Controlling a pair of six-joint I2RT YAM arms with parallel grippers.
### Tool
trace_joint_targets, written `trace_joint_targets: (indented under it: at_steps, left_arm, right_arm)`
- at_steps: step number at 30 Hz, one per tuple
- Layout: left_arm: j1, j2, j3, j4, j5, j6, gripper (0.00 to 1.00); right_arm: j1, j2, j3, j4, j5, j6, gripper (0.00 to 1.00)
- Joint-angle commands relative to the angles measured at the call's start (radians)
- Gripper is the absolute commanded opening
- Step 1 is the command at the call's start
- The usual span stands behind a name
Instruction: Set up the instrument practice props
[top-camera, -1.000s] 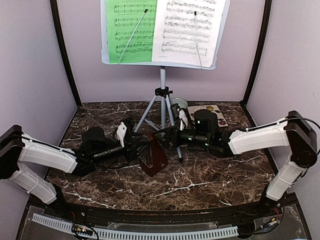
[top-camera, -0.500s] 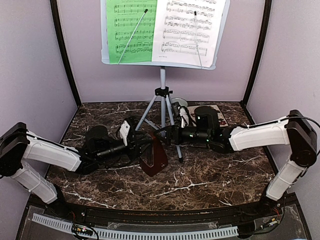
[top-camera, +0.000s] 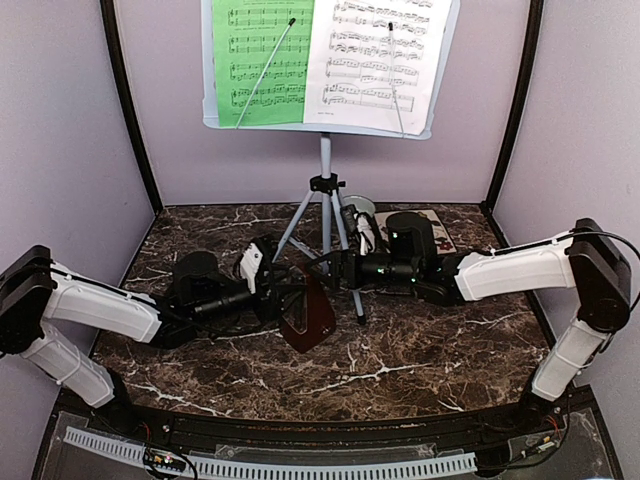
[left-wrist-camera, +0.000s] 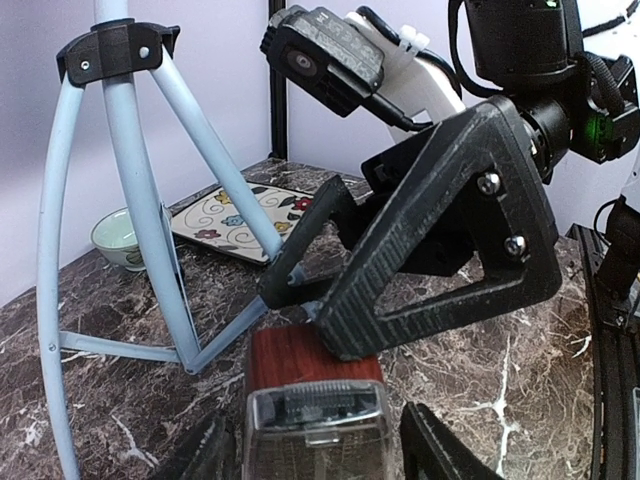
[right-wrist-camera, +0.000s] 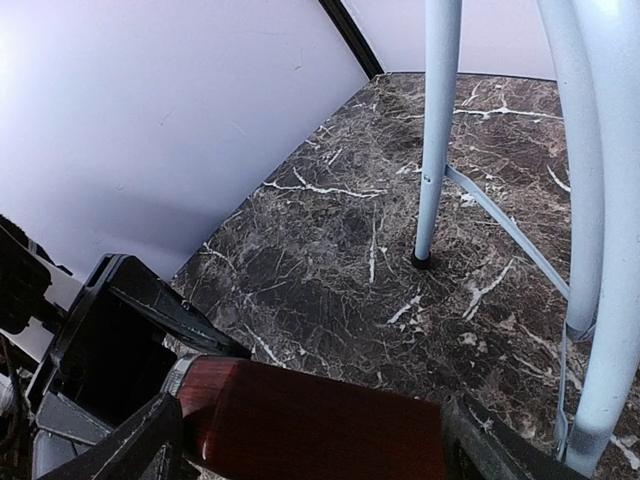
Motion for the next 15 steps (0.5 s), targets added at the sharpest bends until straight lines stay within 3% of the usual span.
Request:
trace_joint_targets:
  at_steps: [1,15]
  left_arm:
    - [-0.019,-0.075,0.000,-0.046,-0.041,0.019,0.60]
    - [-0.053,-0.056,0.027,-0.071,-0.123,0.045,0.60]
  right_arm:
    - [-0.001,0.040,-0.031,-0.062,0.027,-0.010,0.89]
    - [-0.001,0.036,-0.040,-0.075,0.041,-0.018,0.89]
